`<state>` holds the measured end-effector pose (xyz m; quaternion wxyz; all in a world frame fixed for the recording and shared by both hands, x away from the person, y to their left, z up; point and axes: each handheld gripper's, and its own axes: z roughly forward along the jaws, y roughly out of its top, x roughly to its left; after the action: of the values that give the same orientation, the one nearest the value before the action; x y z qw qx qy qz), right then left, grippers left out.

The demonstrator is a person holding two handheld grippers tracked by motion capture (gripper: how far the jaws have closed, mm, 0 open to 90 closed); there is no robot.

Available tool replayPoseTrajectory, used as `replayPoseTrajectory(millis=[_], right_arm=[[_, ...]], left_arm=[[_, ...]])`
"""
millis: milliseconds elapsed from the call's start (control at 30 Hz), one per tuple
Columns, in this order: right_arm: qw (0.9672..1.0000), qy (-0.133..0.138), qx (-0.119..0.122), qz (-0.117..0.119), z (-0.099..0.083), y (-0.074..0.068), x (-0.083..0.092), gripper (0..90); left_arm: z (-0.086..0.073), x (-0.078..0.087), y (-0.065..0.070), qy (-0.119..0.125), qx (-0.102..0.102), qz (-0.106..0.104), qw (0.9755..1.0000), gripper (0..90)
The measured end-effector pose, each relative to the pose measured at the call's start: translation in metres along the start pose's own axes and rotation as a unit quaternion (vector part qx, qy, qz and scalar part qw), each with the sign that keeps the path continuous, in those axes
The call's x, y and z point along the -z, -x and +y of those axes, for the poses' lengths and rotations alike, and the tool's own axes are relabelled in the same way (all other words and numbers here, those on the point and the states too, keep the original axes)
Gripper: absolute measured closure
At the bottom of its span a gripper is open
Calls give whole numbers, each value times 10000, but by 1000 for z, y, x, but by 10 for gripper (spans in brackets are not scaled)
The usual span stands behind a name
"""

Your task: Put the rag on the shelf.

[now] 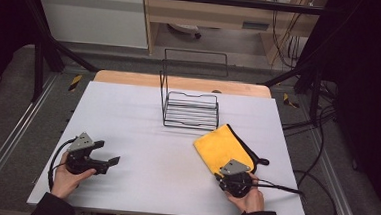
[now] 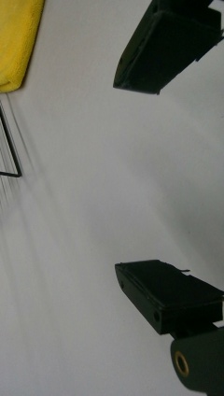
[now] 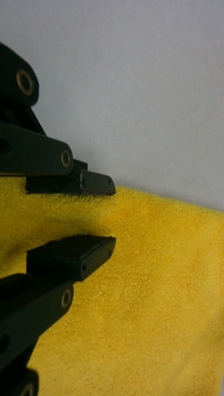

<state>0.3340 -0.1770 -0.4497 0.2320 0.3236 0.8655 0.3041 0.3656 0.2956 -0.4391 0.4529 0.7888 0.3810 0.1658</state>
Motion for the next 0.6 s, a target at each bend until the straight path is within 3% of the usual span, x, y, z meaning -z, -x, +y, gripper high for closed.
replayPoseTrajectory(millis=[200,400,600], right_arm=[[10000,-87,-11,9,3,4,1,821],[9992,-144,-338,134,7,8,4,851],[9977,-6,-607,287,17,8,12,855]], left_arm=[[0,0,0,-10,-4,-2,10000,100],[0,0,-1,-7,5,4,10000,102],[0,0,-1,-22,6,8,10000,103]])
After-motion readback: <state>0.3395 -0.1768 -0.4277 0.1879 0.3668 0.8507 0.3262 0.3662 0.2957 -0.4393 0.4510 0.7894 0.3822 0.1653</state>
